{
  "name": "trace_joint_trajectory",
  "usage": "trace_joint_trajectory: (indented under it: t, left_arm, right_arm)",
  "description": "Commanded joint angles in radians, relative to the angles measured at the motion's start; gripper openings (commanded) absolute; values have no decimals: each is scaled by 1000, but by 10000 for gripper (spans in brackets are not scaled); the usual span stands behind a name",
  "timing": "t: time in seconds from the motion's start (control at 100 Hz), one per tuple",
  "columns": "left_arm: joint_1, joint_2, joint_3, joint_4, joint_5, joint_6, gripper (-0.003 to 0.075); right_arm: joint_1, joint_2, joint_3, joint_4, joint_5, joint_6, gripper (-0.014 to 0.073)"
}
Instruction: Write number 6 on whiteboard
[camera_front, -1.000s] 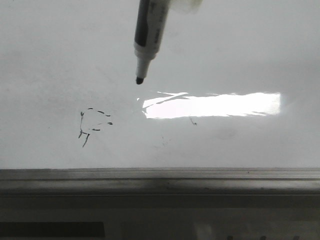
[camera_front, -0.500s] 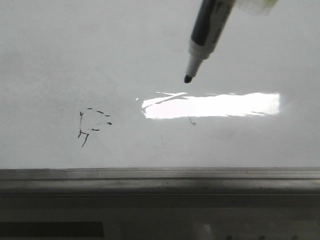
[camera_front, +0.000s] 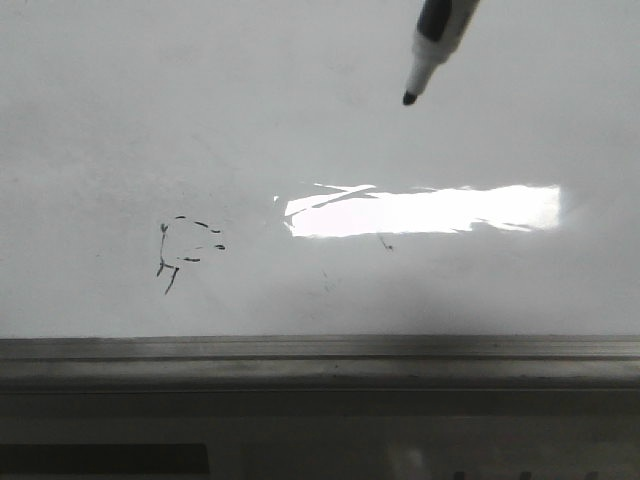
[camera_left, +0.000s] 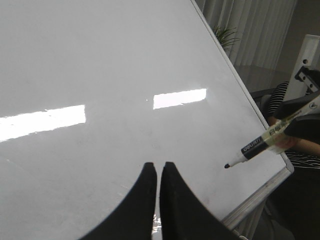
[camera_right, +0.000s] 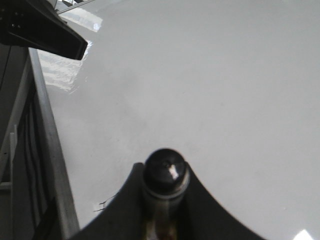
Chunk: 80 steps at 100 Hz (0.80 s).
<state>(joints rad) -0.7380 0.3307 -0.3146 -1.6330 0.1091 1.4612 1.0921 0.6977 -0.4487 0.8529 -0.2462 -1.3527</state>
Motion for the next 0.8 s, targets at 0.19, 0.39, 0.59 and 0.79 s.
trace_joint_trajectory:
  t: [0.19, 0.39, 0.59, 0.79]
  left_arm:
    - [-1, 7, -29, -12, 14, -6, -20]
    - [-1, 7, -29, -12, 14, -6, -20]
    - [-1, 7, -29, -12, 14, -6, -20]
    - [-1, 7, -29, -12, 14, -6, -20]
  right_arm:
    - [-37, 6, -27, -628, -191, 572, -69]
    - [-135, 60, -28, -912, -167, 836, -55]
    - [-232, 81, -73, -1115, -71, 1304, -53]
    - [-260, 81, -169, -1350, 111, 1548, -51]
